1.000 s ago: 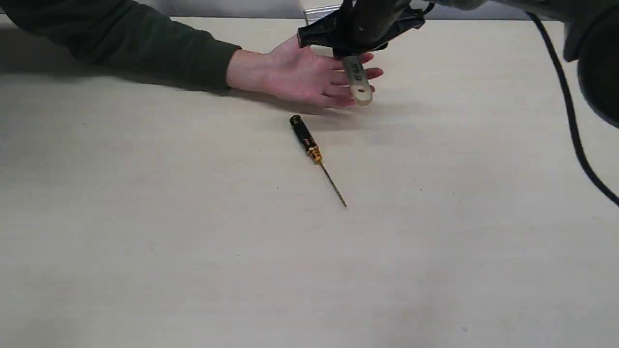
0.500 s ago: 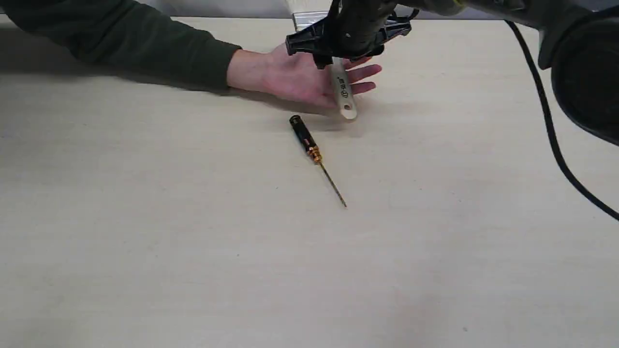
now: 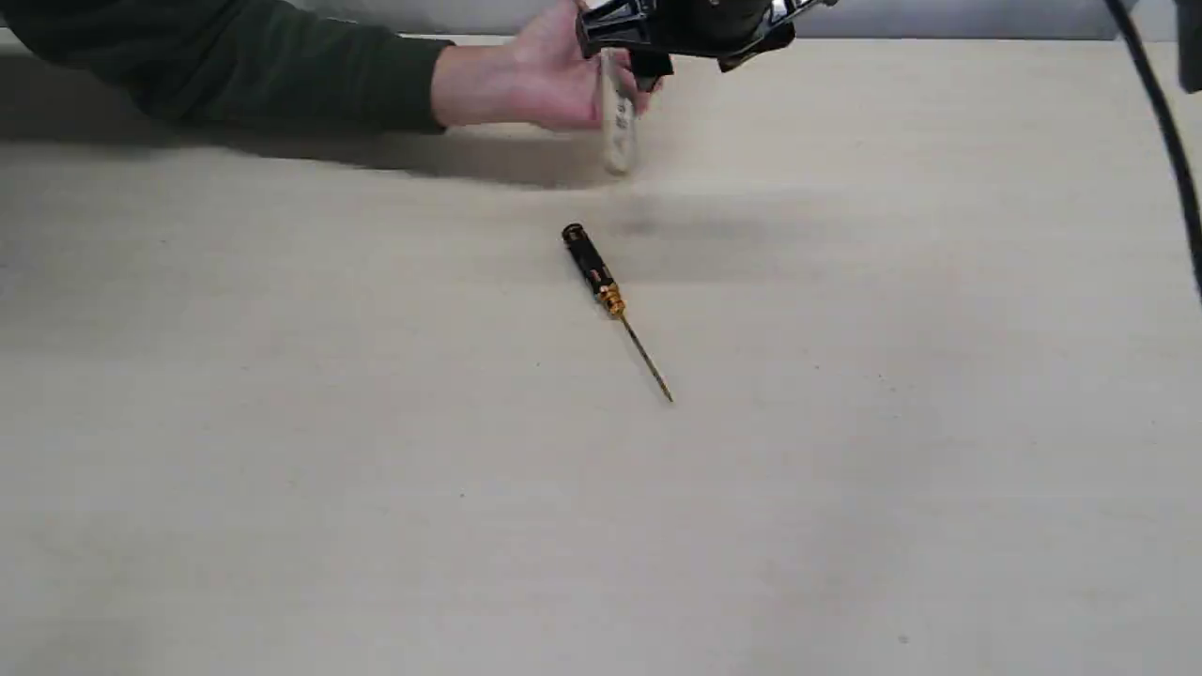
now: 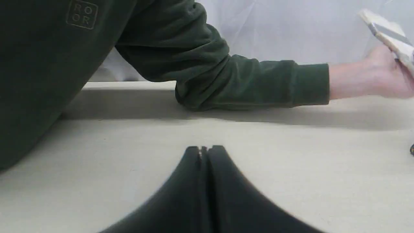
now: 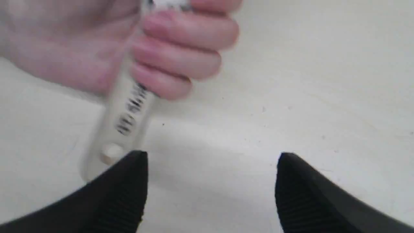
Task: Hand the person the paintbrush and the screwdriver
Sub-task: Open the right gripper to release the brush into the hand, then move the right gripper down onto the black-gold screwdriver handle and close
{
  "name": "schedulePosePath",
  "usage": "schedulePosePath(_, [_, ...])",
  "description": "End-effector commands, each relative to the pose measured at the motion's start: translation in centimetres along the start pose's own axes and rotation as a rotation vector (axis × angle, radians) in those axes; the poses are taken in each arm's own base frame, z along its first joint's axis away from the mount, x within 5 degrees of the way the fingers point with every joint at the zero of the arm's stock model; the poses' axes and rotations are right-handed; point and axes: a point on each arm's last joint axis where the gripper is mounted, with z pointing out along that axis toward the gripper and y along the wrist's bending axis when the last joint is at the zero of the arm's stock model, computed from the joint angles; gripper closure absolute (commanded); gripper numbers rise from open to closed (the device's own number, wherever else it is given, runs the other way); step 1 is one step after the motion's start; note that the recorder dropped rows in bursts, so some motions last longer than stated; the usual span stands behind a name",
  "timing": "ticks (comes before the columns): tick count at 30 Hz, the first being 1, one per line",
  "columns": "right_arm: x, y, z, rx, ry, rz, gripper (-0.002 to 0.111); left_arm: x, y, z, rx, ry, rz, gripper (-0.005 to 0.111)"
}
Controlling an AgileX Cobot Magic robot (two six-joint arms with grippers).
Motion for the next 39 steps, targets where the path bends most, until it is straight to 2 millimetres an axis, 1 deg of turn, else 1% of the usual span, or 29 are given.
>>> schedulePosePath(1, [1.1, -0.4, -1.9, -0.012, -0.023, -0.013, 0.048, 0.0, 0.0, 0.0, 0.003, -0.003, -0.006, 0.107])
schedulePosePath(2, [1.4, -0.5, -2.2, -0.017, -0.032, -0.013, 0.048, 0.0, 0.0, 0.0, 0.003, -0.003, -0.006, 0.107])
schedulePosePath(5, [3.2, -0.7, -3.9, -0.037, -0.052, -0.016, 0.049, 0.0, 0.0, 0.0, 0.003, -0.003, -0.006, 0.107])
schedulePosePath(6, [4.0, -0.5, -4.2, -0.054, -0.055, -0.009, 0.051, 0.0, 0.0, 0.0, 0.003, -0.003, -0.006, 0.107])
schedulePosePath(9, [6.0, -0.2, -4.6, -0.093, -0.063, 0.006, 0.064, 0.0, 0.0, 0.0, 0.003, -0.003, -0.006, 0.107])
schedulePosePath(10, [6.8, 0.1, -4.6, -0.109, -0.065, -0.002, 0.07, 0.0, 0.0, 0.0, 0.003, -0.003, -0.006, 0.107])
schedulePosePath(12, [7.7, 0.8, -4.4, -0.123, -0.06, -0.021, 0.076, 0.0, 0.0, 0.0, 0.003, -0.006, -0.004, 0.107])
schedulePosePath(16, [9.0, 2.0, -3.2, -0.129, -0.007, -0.079, 0.076, 0.0, 0.0, 0.0, 0.002, -0.004, 0.001, 0.107])
schedulePosePath(18, [9.2, 2.1, -2.4, -0.127, 0.006, -0.082, 0.07, 0.0, 0.0, 0.0, 0.002, -0.004, 0.001, 0.107])
schedulePosePath(19, [9.3, 2.2, -1.9, -0.126, 0.017, -0.083, 0.064, 0.0, 0.0, 0.0, 0.002, -0.004, 0.001, 0.107])
schedulePosePath(21, [9.4, 2.3, -1.1, -0.126, 0.021, -0.089, 0.057, 0.0, 0.0, 0.0, 0.002, -0.004, 0.001, 0.107])
schedulePosePath(23, [9.5, 2.5, -0.3, -0.127, 0.026, -0.113, 0.052, 0.0, 0.0, 0.0, 0.002, -0.004, 0.001, 0.107])
schedulePosePath(28, [9.2, 3.2, 1.7, -0.153, 0.054, -0.134, 0.051, 0.0, 0.0, 0.0, 0.002, -0.004, 0.001, 0.107])
schedulePosePath(34, [8.1, 4.3, 3.2, -0.215, 0.079, -0.124, 0.051, 0.0, 0.0, 0.0, 0.002, -0.004, -0.001, 0.107])
schedulePosePath(39, [8.0, 4.6, 4.3, -0.215, 0.108, -0.135, 0.051, 0.0, 0.0, 0.0, 0.002, -0.004, -0.001, 0.107])
